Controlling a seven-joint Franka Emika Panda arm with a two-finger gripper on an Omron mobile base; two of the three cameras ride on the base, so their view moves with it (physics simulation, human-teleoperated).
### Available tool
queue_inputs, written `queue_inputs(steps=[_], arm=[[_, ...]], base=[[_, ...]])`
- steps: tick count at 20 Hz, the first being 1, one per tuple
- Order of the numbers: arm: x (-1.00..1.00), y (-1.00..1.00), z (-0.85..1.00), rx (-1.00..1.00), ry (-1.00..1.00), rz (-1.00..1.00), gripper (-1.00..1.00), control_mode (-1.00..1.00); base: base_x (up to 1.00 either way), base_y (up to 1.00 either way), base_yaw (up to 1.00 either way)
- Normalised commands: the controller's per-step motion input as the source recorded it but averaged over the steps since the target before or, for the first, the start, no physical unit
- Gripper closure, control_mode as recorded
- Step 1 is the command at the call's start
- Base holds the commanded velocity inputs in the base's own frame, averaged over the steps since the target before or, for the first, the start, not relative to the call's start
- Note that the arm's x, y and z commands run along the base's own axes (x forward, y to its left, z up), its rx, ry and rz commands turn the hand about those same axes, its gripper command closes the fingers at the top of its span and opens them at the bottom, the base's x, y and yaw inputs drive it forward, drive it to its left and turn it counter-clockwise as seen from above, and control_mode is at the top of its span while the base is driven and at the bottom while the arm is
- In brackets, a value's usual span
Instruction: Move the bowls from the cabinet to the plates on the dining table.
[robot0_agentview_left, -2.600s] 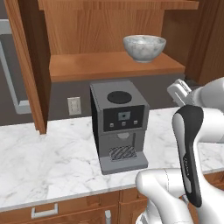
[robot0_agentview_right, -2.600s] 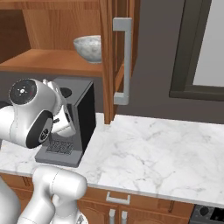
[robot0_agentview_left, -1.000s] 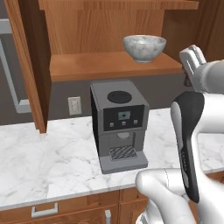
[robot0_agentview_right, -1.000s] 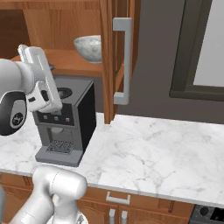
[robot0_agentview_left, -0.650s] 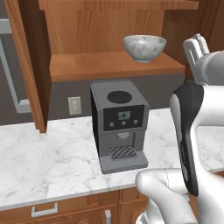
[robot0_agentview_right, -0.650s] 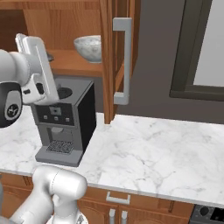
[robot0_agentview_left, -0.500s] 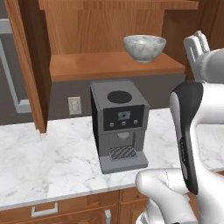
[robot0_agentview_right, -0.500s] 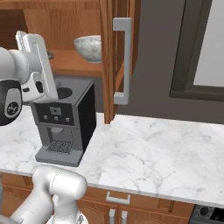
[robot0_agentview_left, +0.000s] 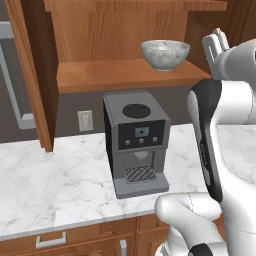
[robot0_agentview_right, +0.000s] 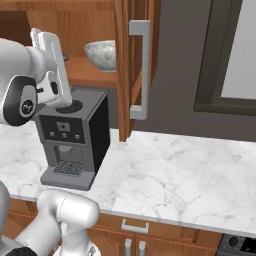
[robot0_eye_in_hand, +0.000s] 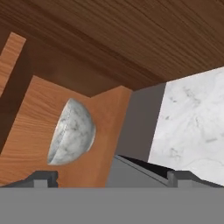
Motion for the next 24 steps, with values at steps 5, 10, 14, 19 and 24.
queue_inputs(steps=[5, 10, 14, 19, 24], arm=[[0.37, 0.0, 0.0, 0.0, 0.02, 0.05, -1.0, -1.0], [0.26, -0.01, 0.0, 0.01, 0.0, 0.03, -1.0, -1.0], [0.22, 0.0, 0.0, 0.0, 0.05, 0.02, -1.0, -1.0], [0.27, 0.0, 0.06, 0.0, 0.12, 0.0, -1.0, -1.0], [0.2, -0.05, 0.19, 0.0, 0.09, 0.0, -1.0, -1.0]], base=[[0.0, 0.0, 0.0], [0.0, 0.0, 0.0], [0.0, 0.0, 0.0], [0.0, 0.0, 0.0], [0.0, 0.0, 0.0]])
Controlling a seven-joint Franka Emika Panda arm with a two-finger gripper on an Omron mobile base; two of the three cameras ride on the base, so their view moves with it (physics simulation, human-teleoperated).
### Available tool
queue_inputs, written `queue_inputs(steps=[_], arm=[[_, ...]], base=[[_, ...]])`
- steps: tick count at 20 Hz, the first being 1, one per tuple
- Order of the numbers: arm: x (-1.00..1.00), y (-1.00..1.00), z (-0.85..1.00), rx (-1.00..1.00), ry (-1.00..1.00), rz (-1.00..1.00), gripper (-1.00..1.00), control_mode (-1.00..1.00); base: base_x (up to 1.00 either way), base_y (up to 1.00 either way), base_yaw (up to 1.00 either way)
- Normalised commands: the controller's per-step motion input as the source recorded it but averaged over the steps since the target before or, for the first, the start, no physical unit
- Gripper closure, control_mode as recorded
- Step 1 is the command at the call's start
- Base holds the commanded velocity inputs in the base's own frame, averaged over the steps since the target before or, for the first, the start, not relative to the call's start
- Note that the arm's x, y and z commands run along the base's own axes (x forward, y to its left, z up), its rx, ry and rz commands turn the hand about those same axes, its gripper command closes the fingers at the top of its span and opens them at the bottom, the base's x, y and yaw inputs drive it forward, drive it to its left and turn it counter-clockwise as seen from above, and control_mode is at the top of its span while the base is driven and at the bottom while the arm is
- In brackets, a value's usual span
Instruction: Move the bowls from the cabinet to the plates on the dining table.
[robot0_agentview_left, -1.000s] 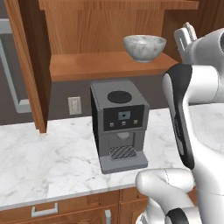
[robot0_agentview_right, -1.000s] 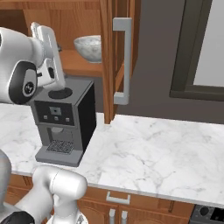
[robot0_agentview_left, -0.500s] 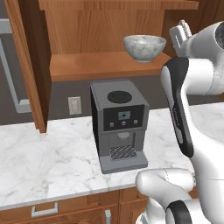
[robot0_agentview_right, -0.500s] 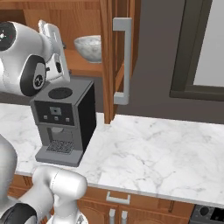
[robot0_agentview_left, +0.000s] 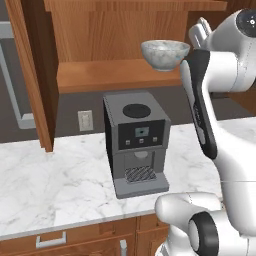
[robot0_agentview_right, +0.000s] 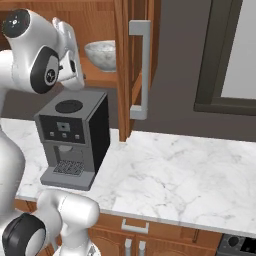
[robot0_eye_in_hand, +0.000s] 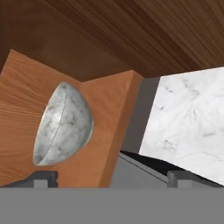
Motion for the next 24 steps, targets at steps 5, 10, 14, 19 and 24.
queue_inputs(steps=[5, 10, 14, 19, 24], arm=[[0.16, -0.09, 0.15, 0.0, 0.13, 0.01, -1.0, -1.0], [0.18, -0.1, 0.06, -0.01, 0.17, 0.03, -1.0, -1.0], [0.2, -0.04, 0.02, 0.0, 0.13, 0.07, -1.0, -1.0], [0.09, -0.08, -0.08, 0.0, 0.04, 0.07, -1.0, -1.0], [0.0, -0.09, -0.23, 0.0, 0.0, 0.05, -1.0, -1.0]], base=[[0.0, 0.0, 0.0], [0.0, 0.0, 0.0], [0.0, 0.0, 0.0], [0.0, 0.0, 0.0], [0.0, 0.0, 0.0]])
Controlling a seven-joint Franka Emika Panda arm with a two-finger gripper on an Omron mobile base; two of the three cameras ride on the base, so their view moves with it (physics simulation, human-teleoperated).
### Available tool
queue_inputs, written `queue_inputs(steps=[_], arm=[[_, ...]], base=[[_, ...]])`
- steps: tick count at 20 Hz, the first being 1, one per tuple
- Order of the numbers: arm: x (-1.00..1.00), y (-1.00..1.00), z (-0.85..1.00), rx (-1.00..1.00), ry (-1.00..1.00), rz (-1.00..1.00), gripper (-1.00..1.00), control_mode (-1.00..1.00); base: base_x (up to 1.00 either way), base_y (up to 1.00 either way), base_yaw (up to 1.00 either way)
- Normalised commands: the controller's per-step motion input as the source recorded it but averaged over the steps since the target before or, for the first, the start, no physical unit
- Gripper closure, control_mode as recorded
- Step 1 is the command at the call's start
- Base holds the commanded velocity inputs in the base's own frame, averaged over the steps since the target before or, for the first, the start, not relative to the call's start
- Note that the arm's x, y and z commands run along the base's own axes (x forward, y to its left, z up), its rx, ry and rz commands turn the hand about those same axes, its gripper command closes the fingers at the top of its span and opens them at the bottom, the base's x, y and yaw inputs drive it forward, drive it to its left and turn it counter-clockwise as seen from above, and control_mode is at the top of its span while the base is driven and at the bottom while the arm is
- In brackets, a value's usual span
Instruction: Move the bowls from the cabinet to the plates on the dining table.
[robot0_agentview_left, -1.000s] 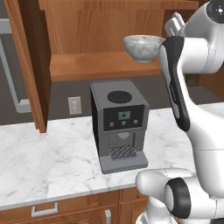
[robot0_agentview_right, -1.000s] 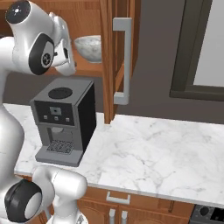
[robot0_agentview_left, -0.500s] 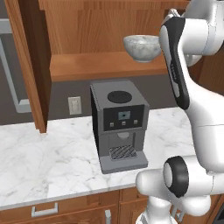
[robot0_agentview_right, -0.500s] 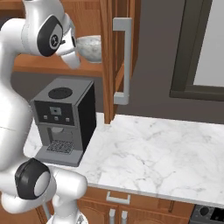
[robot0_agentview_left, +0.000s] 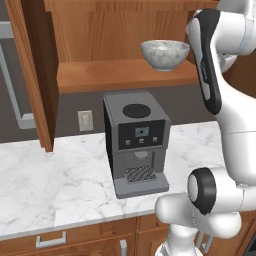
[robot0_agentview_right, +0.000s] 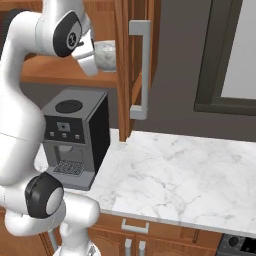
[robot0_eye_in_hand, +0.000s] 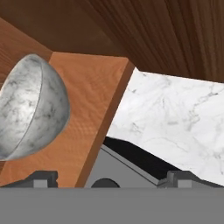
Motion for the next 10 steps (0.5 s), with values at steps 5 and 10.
queue_inputs(steps=[5, 10], arm=[[0.01, -0.04, -0.18, 0.0, -0.01, 0.02, -1.0, -1.0], [0.08, 0.0, -0.05, -0.01, -0.02, 0.0, -1.0, -1.0]], base=[[0.0, 0.0, 0.0], [0.0, 0.0, 0.0]])
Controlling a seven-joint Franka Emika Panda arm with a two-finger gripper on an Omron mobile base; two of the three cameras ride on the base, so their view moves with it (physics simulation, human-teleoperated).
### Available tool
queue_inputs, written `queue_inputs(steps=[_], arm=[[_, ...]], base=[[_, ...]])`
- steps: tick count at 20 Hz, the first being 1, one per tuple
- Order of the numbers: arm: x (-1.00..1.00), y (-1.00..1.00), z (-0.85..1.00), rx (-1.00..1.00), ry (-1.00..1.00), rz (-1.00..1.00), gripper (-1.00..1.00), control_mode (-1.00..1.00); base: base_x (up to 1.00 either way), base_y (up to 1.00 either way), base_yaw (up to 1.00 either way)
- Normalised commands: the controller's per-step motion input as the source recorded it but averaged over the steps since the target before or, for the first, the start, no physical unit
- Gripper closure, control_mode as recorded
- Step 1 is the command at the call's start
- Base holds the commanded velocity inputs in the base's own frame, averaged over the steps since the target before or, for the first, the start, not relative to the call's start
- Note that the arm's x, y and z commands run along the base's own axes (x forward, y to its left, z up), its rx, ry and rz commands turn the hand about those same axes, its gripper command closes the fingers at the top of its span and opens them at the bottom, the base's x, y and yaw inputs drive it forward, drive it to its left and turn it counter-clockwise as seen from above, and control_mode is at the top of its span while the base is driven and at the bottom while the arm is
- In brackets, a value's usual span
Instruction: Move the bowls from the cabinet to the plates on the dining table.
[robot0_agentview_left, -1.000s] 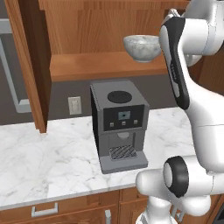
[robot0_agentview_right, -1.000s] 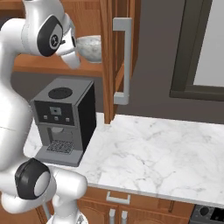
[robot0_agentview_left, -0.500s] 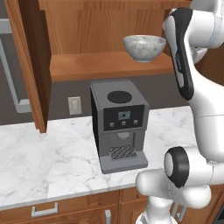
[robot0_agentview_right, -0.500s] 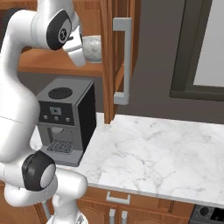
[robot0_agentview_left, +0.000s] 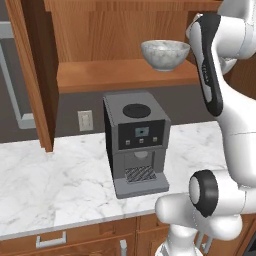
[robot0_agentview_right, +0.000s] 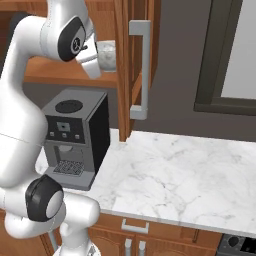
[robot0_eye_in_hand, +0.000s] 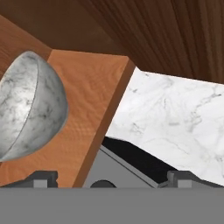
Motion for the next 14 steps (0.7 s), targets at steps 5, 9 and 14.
queue_inputs(steps=[5, 9, 14], arm=[[0.09, 0.0, -0.16, -0.02, 0.02, 0.0, -1.0, -1.0], [0.08, -0.04, -0.12, -0.03, 0.03, -0.01, -1.0, -1.0], [0.26, -0.02, 0.11, -0.01, 0.01, -0.01, -1.0, -1.0]], base=[[0.0, 0.0, 0.0], [0.0, 0.0, 0.0], [0.0, 0.0, 0.0]])
